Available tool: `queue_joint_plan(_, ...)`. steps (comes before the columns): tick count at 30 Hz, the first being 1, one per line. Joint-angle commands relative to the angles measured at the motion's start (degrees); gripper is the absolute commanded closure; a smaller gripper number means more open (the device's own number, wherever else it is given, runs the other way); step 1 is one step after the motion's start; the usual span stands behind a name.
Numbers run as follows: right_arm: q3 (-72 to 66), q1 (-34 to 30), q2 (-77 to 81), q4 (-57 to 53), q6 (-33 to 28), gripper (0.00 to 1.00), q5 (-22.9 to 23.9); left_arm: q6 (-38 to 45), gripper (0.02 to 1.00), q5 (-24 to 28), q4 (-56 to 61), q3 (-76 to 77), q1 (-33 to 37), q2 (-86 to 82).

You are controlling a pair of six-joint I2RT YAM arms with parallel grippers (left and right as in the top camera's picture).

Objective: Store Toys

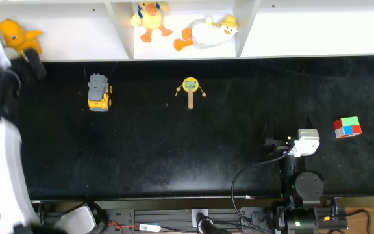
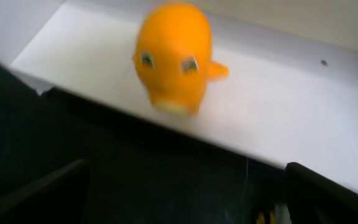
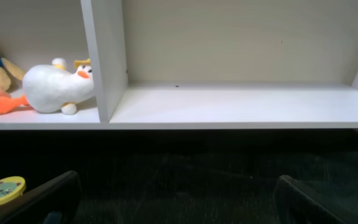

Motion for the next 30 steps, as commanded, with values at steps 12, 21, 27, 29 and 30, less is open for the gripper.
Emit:
queue_joint_plan(12,-0.8,0.2,-0.5,0.3,0.1,0.005,0.0,-12.5,0.020,-1.3,-3.0,-27.6,-19.6,-19.5)
queue_joint_plan(21,-0.8,0.2,-0.5,0.3,0.1,0.005,0.0,-9.0,0.020,-4.2,8.8,-27.6,-21.8,-4.2)
queue_joint_plan(27,-0.8,0.2,-0.5,0.3,0.1,0.005,0.0,-6.2,0.018,-6.0,14.1,-27.6,-21.8,1.9)
queue_joint_plan(29,-0.8,0.2,-0.5,0.3,0.1,0.005,0.0,-6.1,0.051,-8.3,15.5,-27.6,-21.8,3.5)
queue_joint_plan(30,-0.8,0.2,-0.5,0.3,0.1,0.003,0.0,-5.6,0.077,-8.4,16.2,-27.6,-21.8,4.0)
